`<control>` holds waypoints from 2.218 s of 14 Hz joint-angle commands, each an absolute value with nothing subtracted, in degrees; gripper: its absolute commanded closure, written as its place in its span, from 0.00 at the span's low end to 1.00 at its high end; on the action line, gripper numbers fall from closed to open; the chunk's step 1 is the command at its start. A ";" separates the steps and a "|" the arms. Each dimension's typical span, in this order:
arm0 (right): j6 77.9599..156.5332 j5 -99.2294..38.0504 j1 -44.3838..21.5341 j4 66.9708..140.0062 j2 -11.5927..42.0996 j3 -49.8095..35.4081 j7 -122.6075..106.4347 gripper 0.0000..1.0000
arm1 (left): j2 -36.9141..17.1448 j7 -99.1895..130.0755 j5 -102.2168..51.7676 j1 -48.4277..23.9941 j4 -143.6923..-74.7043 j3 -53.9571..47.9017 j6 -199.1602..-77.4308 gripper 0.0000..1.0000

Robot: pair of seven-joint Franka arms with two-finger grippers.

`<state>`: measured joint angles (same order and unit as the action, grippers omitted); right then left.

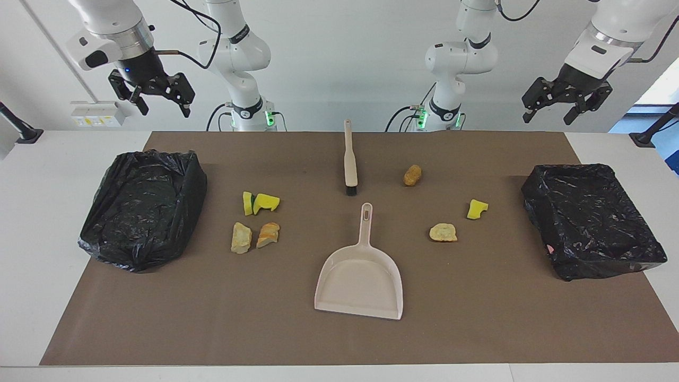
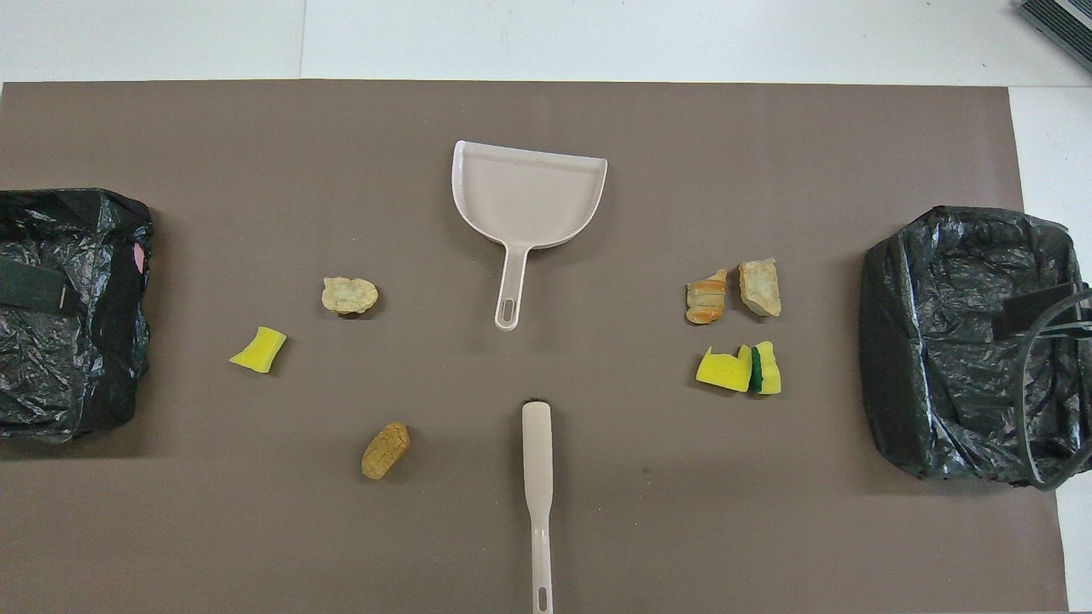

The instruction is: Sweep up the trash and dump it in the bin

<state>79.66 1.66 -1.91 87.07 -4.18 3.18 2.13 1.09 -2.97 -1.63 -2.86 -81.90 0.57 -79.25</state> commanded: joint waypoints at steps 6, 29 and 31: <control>80.07 0.88 -1.05 87.80 -5.19 2.55 0.79 0.00 | 1.93 -2.72 -0.53 -3.60 -82.18 1.06 -79.80 0.00; 82.88 0.88 -1.32 91.41 -6.42 2.46 4.04 0.00 | 11.59 10.08 -1.32 -15.70 -102.98 -0.26 -91.57 0.00; 82.88 0.88 -1.32 91.84 -6.42 2.46 4.04 0.00 | 11.86 14.48 -1.32 -20.89 -108.43 -0.26 -95.25 0.00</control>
